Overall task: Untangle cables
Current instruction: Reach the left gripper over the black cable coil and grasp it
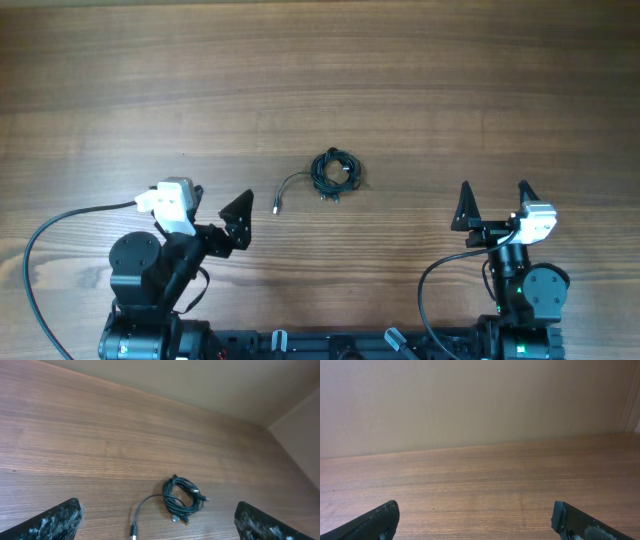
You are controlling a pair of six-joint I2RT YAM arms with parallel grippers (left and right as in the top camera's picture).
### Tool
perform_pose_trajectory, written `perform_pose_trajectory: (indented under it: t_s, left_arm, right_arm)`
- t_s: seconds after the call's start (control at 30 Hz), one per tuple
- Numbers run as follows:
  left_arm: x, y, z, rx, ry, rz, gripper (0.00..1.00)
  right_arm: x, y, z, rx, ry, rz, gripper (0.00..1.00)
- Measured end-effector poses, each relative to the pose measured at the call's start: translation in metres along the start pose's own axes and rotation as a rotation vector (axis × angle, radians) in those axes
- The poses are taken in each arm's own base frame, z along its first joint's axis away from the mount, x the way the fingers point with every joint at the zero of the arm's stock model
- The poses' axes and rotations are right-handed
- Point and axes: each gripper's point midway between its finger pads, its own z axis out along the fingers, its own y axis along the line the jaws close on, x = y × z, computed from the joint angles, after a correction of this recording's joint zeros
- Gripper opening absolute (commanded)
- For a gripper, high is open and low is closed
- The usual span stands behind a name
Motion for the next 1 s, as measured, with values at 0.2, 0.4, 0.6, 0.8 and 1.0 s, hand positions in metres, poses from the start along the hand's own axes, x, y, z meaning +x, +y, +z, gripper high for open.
perform_pose_trajectory:
  t_s: [0.2, 0.4, 0.6, 0.8, 1.0]
  left_arm:
    - [0.004, -0.009, 0.001, 0.054, 0.026, -0.078, 1.00]
    - [0.016, -0.014, 0.009, 0.096, 0.101, -0.122, 1.00]
    - [0.009, -0.020, 0.013, 0.132, 0.090, -0.160, 0.99]
    - [0.026, -0.032, 0.024, 0.157, 0.198, -0.209, 0.94]
    - [0.052, -0.046, 0.074, 0.034, 0.398, -0.096, 0.93]
  right_arm:
    - [0.000, 0.000, 0.000, 0.000, 0.000, 0.000, 1.00]
    - [0.000, 0.000, 0.000, 0.000, 0.000, 0.000, 1.00]
    - [0.000, 0.000, 0.000, 0.000, 0.000, 0.000, 1.00]
    - [0.000, 0.000, 0.000, 0.002, -0.001, 0.000, 1.00]
    - [0.000, -0.001, 0.000, 0.003, 0.000, 0.000, 1.00]
